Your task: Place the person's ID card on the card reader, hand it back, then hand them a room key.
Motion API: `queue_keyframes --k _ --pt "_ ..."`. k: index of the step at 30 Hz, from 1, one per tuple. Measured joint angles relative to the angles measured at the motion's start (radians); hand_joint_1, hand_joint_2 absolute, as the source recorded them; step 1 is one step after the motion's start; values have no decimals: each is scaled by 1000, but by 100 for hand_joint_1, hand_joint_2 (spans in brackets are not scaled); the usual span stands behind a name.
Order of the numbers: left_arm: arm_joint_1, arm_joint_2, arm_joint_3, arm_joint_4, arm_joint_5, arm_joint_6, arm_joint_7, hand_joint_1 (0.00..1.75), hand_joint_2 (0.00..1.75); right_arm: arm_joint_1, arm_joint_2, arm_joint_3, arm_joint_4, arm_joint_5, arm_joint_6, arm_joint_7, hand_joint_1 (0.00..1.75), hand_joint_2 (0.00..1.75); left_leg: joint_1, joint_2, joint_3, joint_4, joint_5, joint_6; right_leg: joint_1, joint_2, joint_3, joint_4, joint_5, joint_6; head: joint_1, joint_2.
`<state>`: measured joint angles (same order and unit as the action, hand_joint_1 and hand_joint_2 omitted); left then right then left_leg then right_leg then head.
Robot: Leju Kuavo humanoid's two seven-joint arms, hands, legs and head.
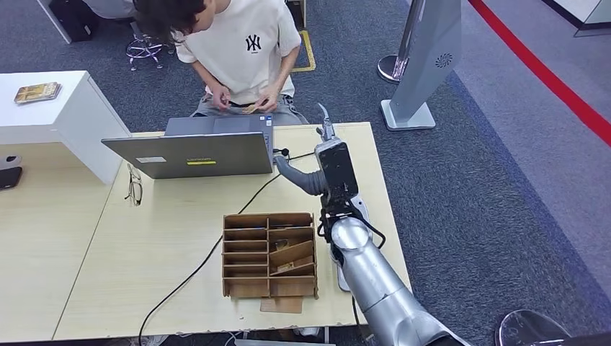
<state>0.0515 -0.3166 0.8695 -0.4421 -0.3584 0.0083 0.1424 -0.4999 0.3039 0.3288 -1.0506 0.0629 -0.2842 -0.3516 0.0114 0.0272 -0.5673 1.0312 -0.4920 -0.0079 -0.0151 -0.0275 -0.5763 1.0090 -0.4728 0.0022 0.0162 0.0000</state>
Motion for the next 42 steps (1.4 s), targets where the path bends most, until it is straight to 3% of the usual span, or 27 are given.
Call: queue_keyframes --k 8,18,23,30,31,33,35,38,42 --pt "-1 0 -12 0 65 8 1 0 0 128 -11 19 -131 -234 214 -11 0 175 0 0 0 0 0 0 0 0 0 0 0 0 0 0" --pt "-3 1 -31 -1 126 11 1 0 0 230 -46 56 -251 -319 319 -12 0 175 0 0 -1 0 0 0 0 0 -1 0 0 0 0 0" --pt "-5 3 -60 -2 197 23 5 0 0 280 -74 82 -305 -302 352 -20 0 175 0 0 -1 0 0 0 0 0 -1 0 0 0 0 0" --pt "27 2 -153 -37 323 55 34 0 0 311 -127 133 -358 -131 327 -46 0 175 0 0 -2 0 0 0 0 0 -1 0 0 0 0 0" --pt "35 2 -169 -44 337 60 40 0 0 314 -132 139 -364 -116 324 -47 7 175 0 0 -2 0 0 0 0 0 -1 0 0 0 0 0" --pt "50 2 -201 -63 375 74 55 0 0 319 -143 151 -374 -85 316 -47 69 175 0 0 -2 0 0 0 0 0 -1 0 0 0 0 0" --pt "66 2 -243 -90 424 95 76 0 0 325 -152 162 -384 -56 307 -48 143 175 0 0 -2 0 0 0 0 0 -1 0 0 0 0 0" --pt "97 1 -309 -137 475 122 103 0 0 334 -162 175 -395 -31 297 -48 173 175 0 0 -2 0 0 0 0 0 -1 0 0 0 0 0" --pt "139 -3 -387 -200 513 151 127 0 0 340 -173 187 -405 14 266 -48 175 175 0 0 -2 0 0 0 0 0 -1 0 0 0 0 0"
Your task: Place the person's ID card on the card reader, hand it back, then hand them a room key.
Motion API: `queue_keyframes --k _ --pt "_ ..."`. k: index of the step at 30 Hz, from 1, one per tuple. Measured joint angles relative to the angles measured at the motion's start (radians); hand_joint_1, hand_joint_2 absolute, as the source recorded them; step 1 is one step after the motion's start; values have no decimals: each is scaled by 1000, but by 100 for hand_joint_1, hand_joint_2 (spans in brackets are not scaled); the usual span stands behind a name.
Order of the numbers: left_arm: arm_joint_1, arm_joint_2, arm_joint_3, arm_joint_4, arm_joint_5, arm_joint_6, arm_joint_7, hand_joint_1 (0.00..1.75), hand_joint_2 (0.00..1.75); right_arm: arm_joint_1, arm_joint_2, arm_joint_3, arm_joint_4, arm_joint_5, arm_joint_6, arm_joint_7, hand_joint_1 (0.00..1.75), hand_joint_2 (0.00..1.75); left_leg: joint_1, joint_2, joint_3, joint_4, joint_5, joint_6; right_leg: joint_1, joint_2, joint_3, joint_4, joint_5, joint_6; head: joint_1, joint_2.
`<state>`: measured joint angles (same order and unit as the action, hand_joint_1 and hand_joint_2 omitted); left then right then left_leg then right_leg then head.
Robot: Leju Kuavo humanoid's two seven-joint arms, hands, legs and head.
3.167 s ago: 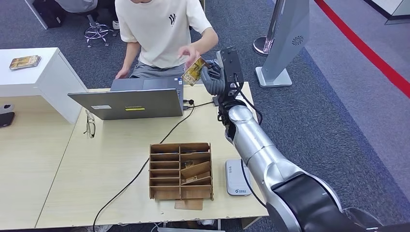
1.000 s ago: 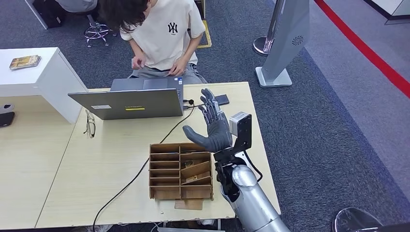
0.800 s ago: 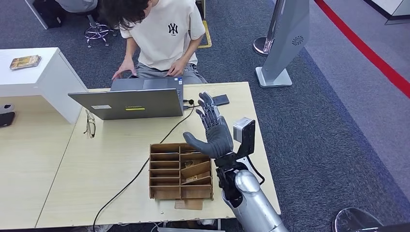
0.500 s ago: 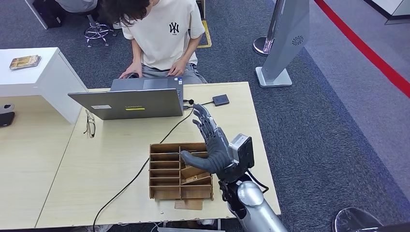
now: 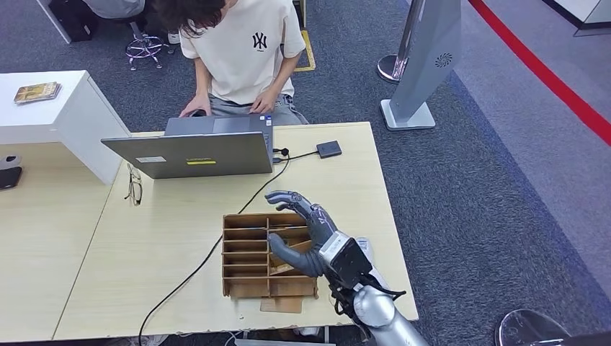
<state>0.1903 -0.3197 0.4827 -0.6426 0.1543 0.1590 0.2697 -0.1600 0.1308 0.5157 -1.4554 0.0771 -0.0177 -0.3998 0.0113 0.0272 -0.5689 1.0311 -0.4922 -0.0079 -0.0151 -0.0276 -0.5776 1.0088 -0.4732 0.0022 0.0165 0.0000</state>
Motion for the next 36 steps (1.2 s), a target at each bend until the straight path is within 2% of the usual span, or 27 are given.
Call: queue_keyframes --k 5,7,10,14,16,18,25,36 --pt "40 -9 -66 -60 24 24 18 0 0 2 -11 18 -5 119 -80 3 174 175 0 0 0 0 0 0 0 0 0 0 0 0 0 0" --pt "51 -12 -81 -76 29 32 21 0 0 2 -16 28 -6 168 -112 9 169 175 0 0 0 0 0 0 0 0 0 0 0 0 0 0" --pt "62 -16 -100 -94 35 43 23 0 0 2 -24 44 -6 245 -164 24 145 175 0 0 0 0 0 0 0 0 0 0 0 0 0 0" --pt "68 -18 -114 -110 40 52 28 0 0 2 -33 63 -6 320 -219 45 95 175 0 0 0 0 0 0 0 0 0 0 0 0 0 0" --pt "69 -18 -117 -114 41 54 32 0 0 2 -37 69 -5 343 -237 54 79 175 0 0 0 0 0 0 0 0 0 0 0 0 0 0" --pt "70 -18 -119 -117 40 54 32 0 0 2 -40 75 -4 362 -253 62 72 175 0 0 0 0 0 0 0 0 0 0 0 0 0 0" --pt "70 -18 -121 -118 27 51 32 0 0 2 -51 91 -3 428 -303 90 58 175 0 0 0 0 0 0 0 0 0 0 0 0 0 0" --pt "70 -18 -121 -118 -1 39 32 0 0 1 -63 112 13 536 -379 140 68 175 0 0 0 0 0 0 0 0 0 0 0 0 0 0"
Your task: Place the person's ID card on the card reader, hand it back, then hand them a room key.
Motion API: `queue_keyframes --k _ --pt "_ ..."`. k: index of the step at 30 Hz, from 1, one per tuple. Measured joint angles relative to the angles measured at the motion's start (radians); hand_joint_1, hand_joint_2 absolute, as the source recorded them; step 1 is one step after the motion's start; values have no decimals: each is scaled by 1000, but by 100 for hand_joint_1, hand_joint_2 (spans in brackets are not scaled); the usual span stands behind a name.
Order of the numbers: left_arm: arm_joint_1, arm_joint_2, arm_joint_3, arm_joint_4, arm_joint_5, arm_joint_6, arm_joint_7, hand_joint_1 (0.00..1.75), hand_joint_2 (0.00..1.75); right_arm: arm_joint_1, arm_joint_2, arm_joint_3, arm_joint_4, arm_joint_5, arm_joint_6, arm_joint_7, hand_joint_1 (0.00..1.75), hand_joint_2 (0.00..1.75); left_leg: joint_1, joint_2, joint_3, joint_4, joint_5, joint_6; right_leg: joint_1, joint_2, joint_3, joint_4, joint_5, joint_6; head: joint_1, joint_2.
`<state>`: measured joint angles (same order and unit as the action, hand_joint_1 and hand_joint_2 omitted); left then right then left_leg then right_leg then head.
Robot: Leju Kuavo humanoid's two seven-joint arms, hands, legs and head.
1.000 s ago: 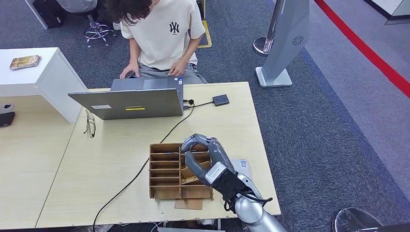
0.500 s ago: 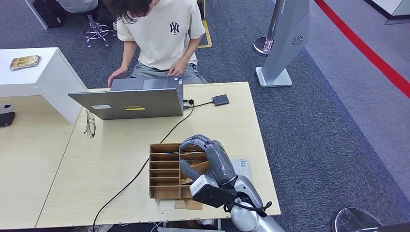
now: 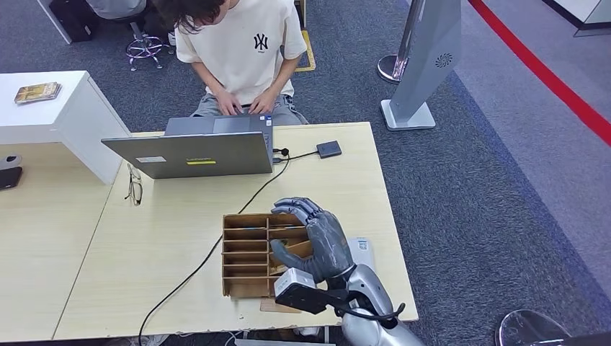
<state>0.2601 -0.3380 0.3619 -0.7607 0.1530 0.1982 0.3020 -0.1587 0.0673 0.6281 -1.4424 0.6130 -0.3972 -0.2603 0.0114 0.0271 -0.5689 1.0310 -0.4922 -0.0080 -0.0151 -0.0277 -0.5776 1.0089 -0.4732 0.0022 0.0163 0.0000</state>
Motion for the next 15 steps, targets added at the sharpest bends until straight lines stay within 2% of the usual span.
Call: queue_keyframes --k 8,15 --pt "0 0 2 0 -29 -19 0 0 0 -4 -2 2 21 51 -38 29 75 175 0 0 0 0 0 0 0 0 0 0 0 0 0 0" --pt "0 0 6 0 -51 -30 0 0 0 -10 -2 6 39 70 -47 45 74 175 0 0 0 0 0 0 0 0 0 0 0 0 0 0"
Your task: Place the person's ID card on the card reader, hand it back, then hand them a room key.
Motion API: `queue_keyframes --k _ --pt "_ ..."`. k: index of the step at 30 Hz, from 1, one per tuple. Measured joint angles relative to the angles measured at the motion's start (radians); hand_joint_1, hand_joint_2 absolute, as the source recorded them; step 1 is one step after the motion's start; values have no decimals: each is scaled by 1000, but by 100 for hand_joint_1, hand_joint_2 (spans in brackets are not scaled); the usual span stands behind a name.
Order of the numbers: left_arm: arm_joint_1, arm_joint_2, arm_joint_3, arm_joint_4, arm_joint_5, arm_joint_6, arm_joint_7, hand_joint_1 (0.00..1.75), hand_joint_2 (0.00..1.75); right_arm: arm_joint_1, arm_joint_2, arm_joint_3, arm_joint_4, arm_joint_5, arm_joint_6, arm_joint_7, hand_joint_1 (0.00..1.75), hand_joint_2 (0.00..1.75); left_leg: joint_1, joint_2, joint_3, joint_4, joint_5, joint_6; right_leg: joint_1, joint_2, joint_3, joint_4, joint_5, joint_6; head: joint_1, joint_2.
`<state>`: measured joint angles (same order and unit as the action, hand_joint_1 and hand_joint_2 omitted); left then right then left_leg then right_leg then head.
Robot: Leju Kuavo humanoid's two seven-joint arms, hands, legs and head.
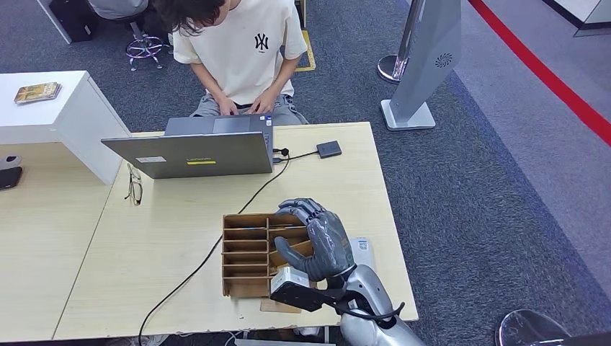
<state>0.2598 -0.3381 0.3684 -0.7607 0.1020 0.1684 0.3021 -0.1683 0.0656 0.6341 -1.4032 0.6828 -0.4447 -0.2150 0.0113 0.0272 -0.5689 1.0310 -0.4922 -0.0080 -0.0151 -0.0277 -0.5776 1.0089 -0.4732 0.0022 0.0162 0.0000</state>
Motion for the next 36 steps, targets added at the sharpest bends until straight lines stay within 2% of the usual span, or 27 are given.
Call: queue_keyframes --k 11,17,30,36 --pt "1 -1 16 0 -36 -16 -2 0 0 -11 0 3 38 43 -27 29 74 175 0 0 0 0 0 0 0 0 0 0 0 0 0 0" --pt "2 -1 24 0 -44 -23 -3 0 0 -18 0 3 60 91 -50 55 86 175 0 0 0 0 0 0 0 0 0 0 0 0 0 0" --pt "3 -3 32 0 -54 -27 -3 0 0 -22 0 3 96 152 -67 94 73 175 0 0 0 0 0 0 0 0 0 0 0 0 0 0" --pt "4 -4 38 1 -64 -33 -6 0 0 -23 0 3 112 170 -70 104 75 175 0 0 0 0 0 0 0 0 0 0 0 0 0 0"
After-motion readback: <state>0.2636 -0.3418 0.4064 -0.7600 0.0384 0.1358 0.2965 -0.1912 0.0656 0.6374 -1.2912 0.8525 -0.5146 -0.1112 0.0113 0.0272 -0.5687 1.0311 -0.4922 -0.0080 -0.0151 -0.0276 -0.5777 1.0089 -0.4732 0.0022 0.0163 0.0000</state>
